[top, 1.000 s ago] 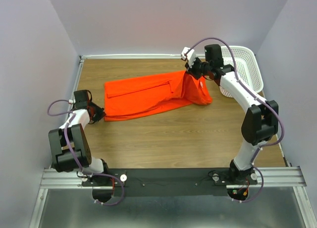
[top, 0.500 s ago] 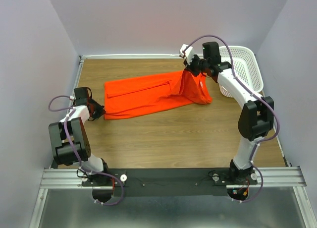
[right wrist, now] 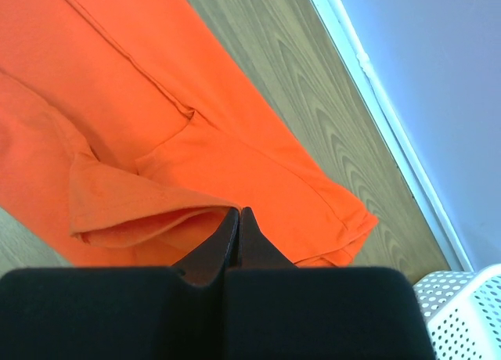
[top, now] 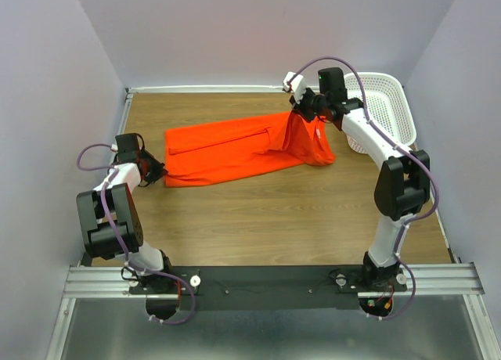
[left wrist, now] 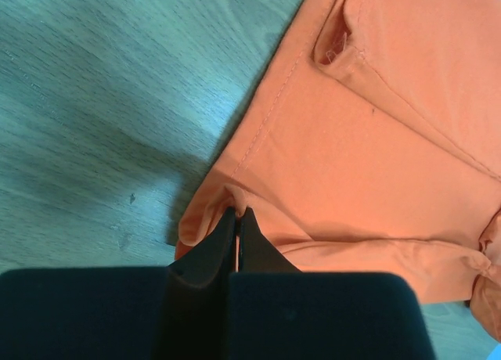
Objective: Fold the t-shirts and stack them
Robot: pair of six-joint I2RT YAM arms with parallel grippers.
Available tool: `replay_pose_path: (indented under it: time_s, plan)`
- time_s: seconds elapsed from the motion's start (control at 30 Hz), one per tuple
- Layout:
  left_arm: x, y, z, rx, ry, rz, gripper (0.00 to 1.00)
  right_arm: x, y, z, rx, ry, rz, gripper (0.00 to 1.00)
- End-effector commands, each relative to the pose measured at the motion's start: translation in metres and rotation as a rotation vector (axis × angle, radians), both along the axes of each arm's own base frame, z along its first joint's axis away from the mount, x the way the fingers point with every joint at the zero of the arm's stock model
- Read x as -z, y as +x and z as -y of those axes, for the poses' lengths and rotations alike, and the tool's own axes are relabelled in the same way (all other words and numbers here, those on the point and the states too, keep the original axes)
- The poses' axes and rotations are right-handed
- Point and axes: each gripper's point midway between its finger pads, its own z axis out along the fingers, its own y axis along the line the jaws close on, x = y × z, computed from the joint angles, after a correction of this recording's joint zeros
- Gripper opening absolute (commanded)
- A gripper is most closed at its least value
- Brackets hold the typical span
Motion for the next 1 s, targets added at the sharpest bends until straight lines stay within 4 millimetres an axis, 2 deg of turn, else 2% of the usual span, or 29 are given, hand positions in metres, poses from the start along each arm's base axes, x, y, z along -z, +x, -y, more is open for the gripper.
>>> replay_pose_path:
  time_s: [0.0, 0.3, 0.67, 0.77, 0.87, 0.9, 0.93, 0.97]
  plan:
    - [-0.007, 0.008, -0.001, 0.026, 0.004, 0.030, 0.00, -0.009, 0.012, -0.002, 0.027, 0.006, 0.031, 0.01]
    - [-0.002, 0.012, -0.004, 0.034, 0.013, 0.024, 0.00, -0.005, 0.020, -0.001, 0.049, -0.003, 0.030, 0.01]
    - [-0.011, 0.016, -0.004, 0.081, 0.028, 0.060, 0.00, 0.005, 0.034, -0.006, 0.054, 0.007, 0.012, 0.01]
    - [-0.015, 0.017, -0.007, 0.103, 0.039, 0.073, 0.04, 0.010, 0.035, -0.007, 0.055, 0.006, 0.006, 0.01]
    - [-0.023, 0.018, -0.008, 0.133, 0.047, 0.111, 0.14, 0.012, 0.036, -0.007, 0.058, 0.003, 0.002, 0.01]
    - [-0.026, 0.018, -0.010, 0.135, 0.047, 0.128, 0.21, 0.013, 0.037, -0.007, 0.058, 0.003, 0.002, 0.01]
    - [-0.027, 0.016, -0.011, 0.136, 0.051, 0.132, 0.24, 0.014, 0.037, -0.006, 0.058, 0.000, 0.000, 0.00]
    - [-0.034, 0.016, -0.013, 0.135, 0.065, 0.155, 0.28, 0.014, 0.037, -0.007, 0.057, 0.001, 0.000, 0.01]
